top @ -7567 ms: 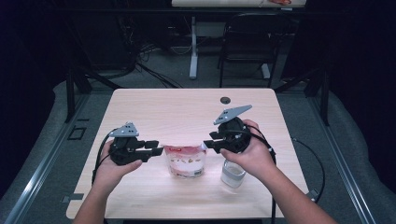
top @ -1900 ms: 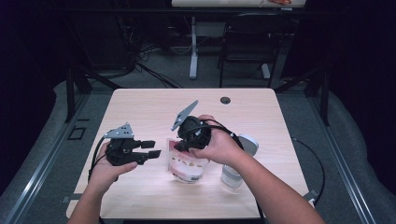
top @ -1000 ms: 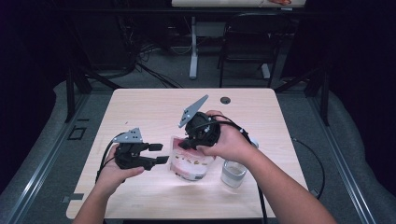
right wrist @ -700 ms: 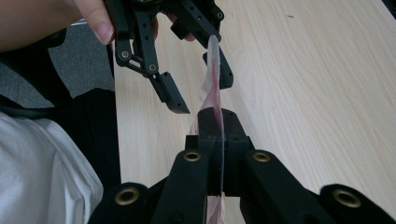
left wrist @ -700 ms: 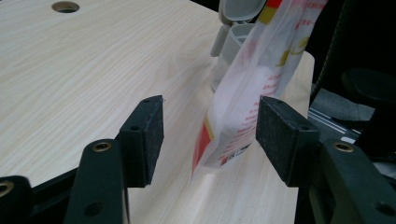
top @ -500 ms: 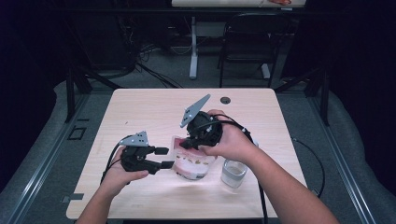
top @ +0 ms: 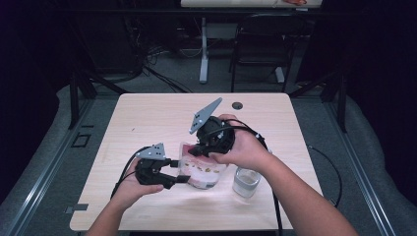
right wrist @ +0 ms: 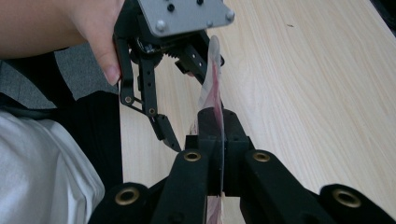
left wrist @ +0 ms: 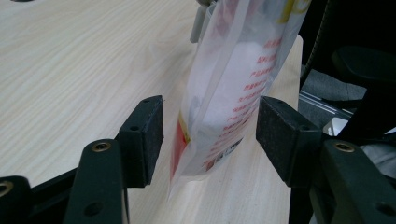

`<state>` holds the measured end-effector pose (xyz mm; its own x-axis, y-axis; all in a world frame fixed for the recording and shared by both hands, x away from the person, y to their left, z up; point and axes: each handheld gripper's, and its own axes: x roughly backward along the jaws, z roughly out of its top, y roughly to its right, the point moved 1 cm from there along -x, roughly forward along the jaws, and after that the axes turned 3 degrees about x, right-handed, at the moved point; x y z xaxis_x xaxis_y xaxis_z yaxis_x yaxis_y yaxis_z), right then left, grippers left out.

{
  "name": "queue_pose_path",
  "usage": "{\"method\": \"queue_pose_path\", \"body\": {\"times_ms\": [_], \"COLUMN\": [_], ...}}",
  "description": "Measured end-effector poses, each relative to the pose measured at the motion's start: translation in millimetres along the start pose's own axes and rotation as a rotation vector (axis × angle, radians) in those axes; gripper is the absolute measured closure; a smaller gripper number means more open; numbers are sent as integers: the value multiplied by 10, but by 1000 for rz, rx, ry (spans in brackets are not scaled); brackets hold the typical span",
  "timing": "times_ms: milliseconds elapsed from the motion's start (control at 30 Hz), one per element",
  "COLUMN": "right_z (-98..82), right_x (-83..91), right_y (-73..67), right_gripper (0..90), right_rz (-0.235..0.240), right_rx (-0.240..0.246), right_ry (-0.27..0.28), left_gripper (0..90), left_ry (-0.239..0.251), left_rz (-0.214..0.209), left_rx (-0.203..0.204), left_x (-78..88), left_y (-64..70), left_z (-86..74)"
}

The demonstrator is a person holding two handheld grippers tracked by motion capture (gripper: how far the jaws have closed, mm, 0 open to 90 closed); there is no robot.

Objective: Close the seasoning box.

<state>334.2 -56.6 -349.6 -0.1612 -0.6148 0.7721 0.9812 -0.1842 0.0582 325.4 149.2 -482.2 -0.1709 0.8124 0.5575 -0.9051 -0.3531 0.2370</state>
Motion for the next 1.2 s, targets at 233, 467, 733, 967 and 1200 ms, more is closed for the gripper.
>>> {"method": "queue_pose_path", "body": {"times_ms": [233, 467, 733, 967, 1200], "right_z": [19, 9, -2, 2, 12], "right_x": [21, 20, 24, 38, 43], "right_y": [-14, -26, -32, -34, -43], "right_gripper": [900, 900, 900, 900, 900], "right_rz": [0, -1, 1, 0, -2], "right_rx": [2, 9, 10, 10, 12], "right_ry": [11, 2, 6, 16, 20], "left_gripper": [417, 397, 372, 358, 358], "left_ry": [-13, -24, -15, -33, -35], "left_rz": [-10, -13, -25, -23, -24], "left_rx": [-2, 1, 14, 8, 5], "left_x": [-99, -190, -266, -327, -357], "left_y": [21, 37, 20, 9, -7], "left_z": [-20, -40, -80, -115, -144]}}
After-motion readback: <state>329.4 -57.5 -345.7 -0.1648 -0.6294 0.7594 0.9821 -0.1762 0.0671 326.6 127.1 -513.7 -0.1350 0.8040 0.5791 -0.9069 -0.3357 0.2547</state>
